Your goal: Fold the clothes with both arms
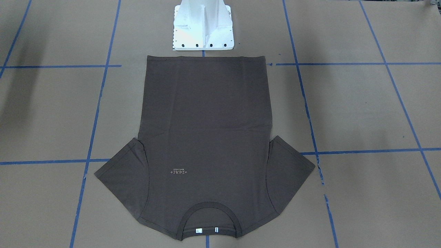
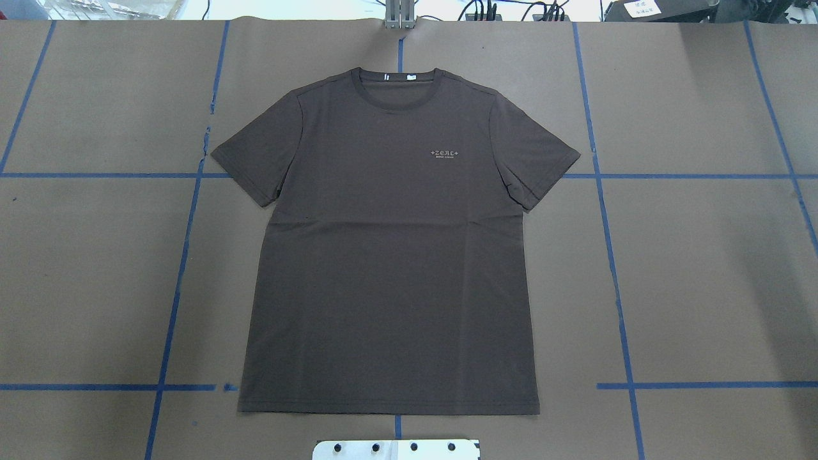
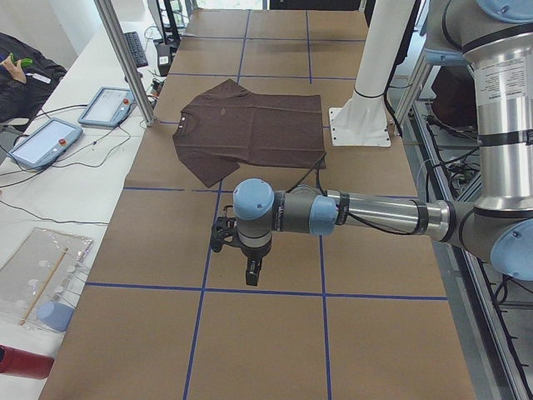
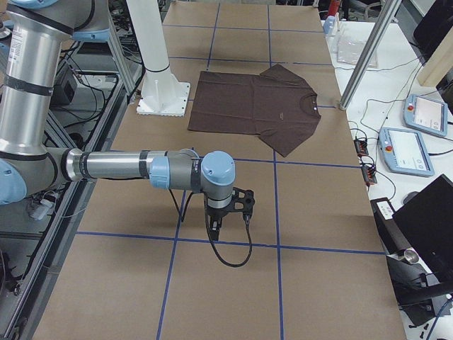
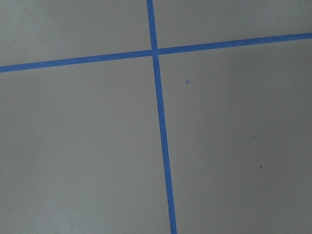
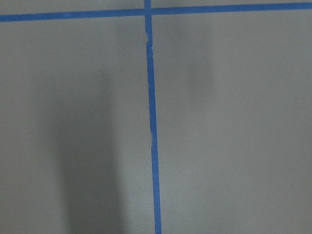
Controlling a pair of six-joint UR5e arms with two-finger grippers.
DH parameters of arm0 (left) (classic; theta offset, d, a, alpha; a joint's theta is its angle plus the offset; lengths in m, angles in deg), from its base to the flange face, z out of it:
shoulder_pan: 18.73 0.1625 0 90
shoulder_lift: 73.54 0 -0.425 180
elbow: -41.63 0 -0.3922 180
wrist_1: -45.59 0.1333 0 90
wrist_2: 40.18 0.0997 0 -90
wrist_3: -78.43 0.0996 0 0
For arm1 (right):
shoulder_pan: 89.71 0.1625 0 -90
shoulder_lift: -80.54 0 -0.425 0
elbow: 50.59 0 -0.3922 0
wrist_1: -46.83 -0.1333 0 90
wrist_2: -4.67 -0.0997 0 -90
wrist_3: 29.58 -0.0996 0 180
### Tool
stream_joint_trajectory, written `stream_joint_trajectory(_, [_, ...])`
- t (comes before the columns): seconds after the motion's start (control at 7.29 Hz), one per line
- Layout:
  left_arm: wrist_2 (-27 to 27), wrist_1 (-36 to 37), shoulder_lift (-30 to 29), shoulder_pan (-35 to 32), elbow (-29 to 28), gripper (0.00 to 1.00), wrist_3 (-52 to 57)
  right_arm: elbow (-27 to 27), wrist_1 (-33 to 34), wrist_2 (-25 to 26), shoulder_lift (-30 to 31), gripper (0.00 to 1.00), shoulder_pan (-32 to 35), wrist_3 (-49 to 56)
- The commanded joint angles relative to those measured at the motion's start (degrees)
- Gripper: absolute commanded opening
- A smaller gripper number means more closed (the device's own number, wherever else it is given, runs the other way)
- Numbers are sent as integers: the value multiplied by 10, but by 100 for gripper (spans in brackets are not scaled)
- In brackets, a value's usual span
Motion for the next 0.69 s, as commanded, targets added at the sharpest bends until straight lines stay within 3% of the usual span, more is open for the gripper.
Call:
stream_joint_trajectory(0.0, [24, -2, 1, 0, 12, 100, 4, -1, 0, 1, -3, 100, 0, 0])
stream_joint_trajectory(0.27, [29, -3, 1, 0, 19, 100, 4, -14, 0, 1, -9, 100, -3, 0])
stream_joint_trajectory(0.55, [27, -33, -7, 0, 38, 100, 4, -10, -6, 0, -61, 100, -13, -7])
